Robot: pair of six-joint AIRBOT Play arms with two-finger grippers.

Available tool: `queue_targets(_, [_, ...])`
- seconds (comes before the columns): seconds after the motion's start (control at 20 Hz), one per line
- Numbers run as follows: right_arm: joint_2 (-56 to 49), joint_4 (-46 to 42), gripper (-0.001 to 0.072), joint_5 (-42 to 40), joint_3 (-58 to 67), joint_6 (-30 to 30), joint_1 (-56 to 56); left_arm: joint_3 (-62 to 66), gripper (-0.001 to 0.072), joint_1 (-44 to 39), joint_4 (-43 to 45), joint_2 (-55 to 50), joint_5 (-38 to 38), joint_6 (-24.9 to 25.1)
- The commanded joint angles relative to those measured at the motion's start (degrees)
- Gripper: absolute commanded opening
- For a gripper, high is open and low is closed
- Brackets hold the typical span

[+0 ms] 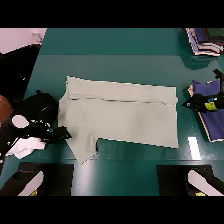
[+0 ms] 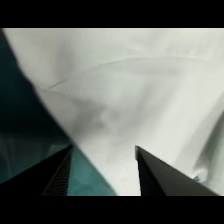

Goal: Fold the shirts.

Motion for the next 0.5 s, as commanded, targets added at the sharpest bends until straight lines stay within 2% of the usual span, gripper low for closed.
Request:
queue_targets(0.0, [0.11,0.13,0.0342,0.26,-0.04,-0.13,0.02,-1.38,0.0472,-1.16,-3.52,0.28,5.53,0.37])
queue_targets(0.1, [0.13,0.13,0.0342,0.48,-0.04,-0.13,0.02,-1.42,0.0468,-4.59,-3.50,0.28,6.91,0.31])
queue_targets(0.2, [0.13,-0.04,0.0342,1.31,-0.04,-0.26,-0.02,-1.36,0.0171,-6.84,-3.48,0.28,7.30,0.31])
queue_targets(0.25, [0.13,-0.63,0.0342,2.34,-0.04,-0.35,-0.37,-1.07,0.0054,-6.86,-3.48,0.28,6.82,0.28])
queue_targets(0.3, [0.13,-1.27,0.0342,3.82,-0.17,-0.39,-1.29,-0.37,0.0029,-6.88,-3.30,0.28,6.08,0.33])
queue_targets(0.45, [0.20,-9.03,0.0342,10.08,-1.73,-0.31,-4.98,3.80,0.0028,-6.88,-2.89,0.72,1.95,0.37])
